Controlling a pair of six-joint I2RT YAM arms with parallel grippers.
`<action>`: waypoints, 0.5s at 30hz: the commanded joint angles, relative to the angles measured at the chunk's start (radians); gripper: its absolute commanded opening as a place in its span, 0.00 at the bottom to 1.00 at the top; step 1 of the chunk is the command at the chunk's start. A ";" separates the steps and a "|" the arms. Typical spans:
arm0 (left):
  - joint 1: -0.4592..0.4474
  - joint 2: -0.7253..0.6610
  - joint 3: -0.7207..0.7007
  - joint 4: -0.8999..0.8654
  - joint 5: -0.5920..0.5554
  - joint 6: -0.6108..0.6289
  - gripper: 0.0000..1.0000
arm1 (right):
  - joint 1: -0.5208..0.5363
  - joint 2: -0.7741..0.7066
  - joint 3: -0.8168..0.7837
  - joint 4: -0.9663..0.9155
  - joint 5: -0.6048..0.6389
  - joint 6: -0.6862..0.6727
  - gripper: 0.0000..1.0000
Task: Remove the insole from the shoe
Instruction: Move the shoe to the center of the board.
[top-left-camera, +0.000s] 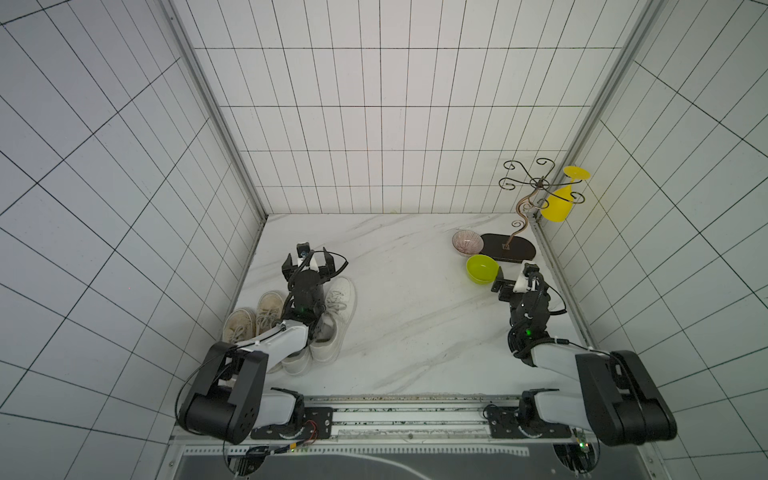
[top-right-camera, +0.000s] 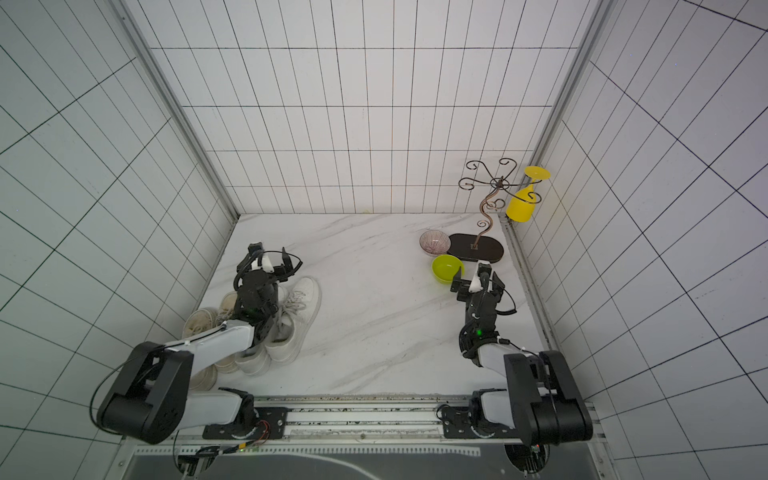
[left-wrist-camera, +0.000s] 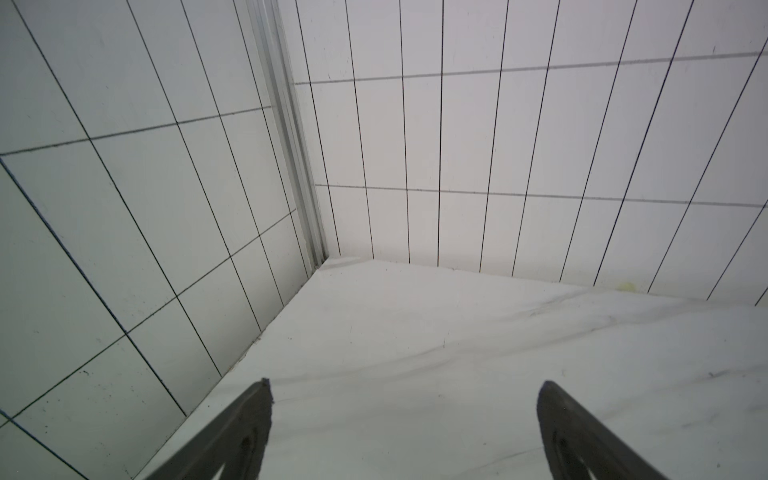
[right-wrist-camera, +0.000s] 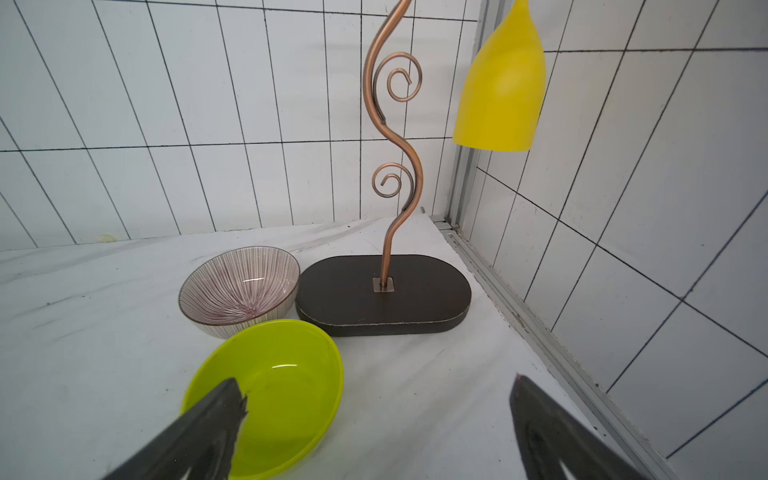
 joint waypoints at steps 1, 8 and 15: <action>-0.003 -0.089 0.078 -0.254 -0.094 -0.162 0.98 | 0.046 -0.101 0.116 -0.187 0.029 0.042 1.00; 0.085 -0.241 0.318 -0.920 0.101 -0.729 0.98 | 0.027 -0.324 0.275 -0.626 0.047 0.536 0.99; 0.047 -0.313 0.376 -1.209 0.236 -0.625 0.98 | -0.035 -0.408 0.312 -0.865 -0.222 0.606 1.00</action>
